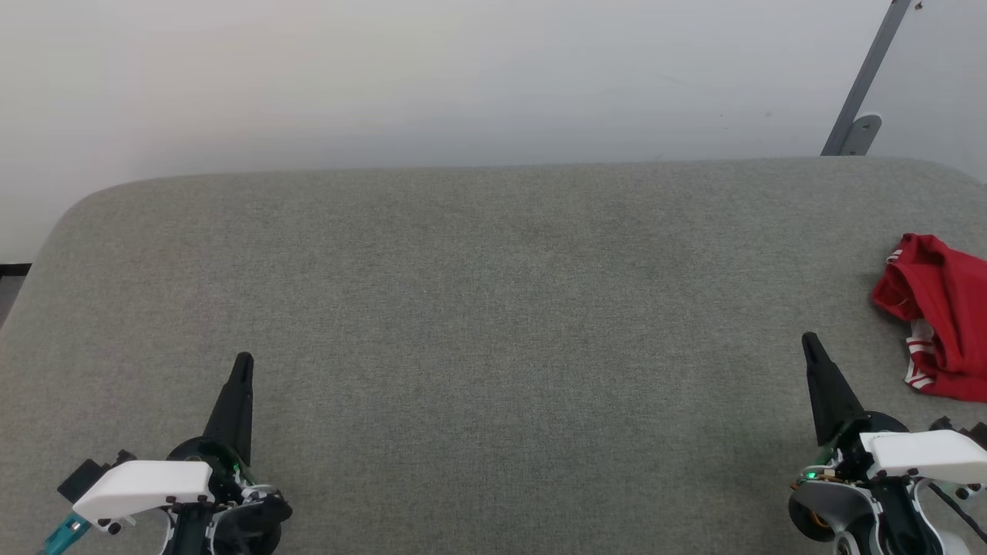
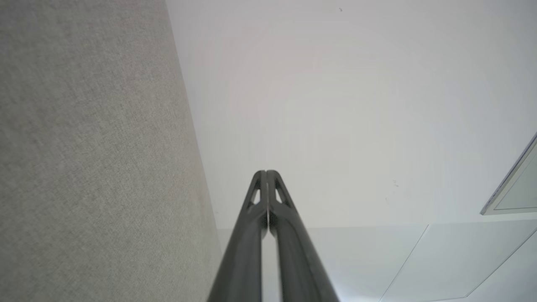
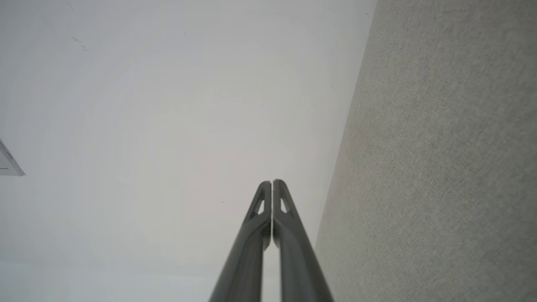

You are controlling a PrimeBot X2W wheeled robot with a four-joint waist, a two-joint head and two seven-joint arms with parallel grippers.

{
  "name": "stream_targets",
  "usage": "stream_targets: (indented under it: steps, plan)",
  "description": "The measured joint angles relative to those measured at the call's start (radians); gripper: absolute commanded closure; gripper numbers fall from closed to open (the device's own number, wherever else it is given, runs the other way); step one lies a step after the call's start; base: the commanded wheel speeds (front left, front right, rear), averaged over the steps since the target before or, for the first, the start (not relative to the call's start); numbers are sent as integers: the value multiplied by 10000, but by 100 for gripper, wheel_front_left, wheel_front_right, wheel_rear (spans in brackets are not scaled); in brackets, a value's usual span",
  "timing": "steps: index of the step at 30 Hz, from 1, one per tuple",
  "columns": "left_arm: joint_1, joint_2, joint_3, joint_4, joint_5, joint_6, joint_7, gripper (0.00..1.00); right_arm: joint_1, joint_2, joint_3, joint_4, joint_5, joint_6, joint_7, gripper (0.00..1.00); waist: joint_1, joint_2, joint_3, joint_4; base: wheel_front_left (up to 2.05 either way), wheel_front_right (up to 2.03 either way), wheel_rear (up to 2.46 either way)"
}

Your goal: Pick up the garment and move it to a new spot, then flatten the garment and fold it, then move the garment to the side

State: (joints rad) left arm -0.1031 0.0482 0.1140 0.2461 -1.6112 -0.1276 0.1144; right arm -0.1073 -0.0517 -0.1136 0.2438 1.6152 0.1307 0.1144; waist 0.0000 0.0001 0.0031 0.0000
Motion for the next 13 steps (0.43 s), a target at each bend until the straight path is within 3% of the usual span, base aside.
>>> stream_targets:
  steps: [13]
  plan:
    - [0, 0, 0, 0, 0, 0, 0, 100, 0, 4, -4, 0, 0, 0, 0, 100, 0, 0, 0, 0, 0, 0, 0]
